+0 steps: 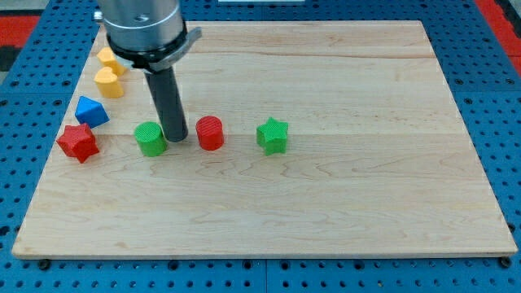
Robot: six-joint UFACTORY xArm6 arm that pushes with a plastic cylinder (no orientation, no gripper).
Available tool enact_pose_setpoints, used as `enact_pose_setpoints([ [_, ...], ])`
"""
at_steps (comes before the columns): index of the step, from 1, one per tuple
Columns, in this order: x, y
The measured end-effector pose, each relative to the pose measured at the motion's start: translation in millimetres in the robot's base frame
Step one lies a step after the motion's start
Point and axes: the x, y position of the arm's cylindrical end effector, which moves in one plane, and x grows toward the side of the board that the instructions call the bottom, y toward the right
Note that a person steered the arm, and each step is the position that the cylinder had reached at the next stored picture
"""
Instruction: Move red circle left beside the green star
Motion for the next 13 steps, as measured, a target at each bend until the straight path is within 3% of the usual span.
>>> enact_pose_setpoints([
  [1,0.0,-26.9],
  [3,-53.5,53.2],
  [4,-45.5,72.0],
  [6,-24.6,32.0],
  [7,-21.9,32.7],
  [8,-51.8,41.7],
  [9,-42.6,74.5],
  [13,-17.8,54.4],
])
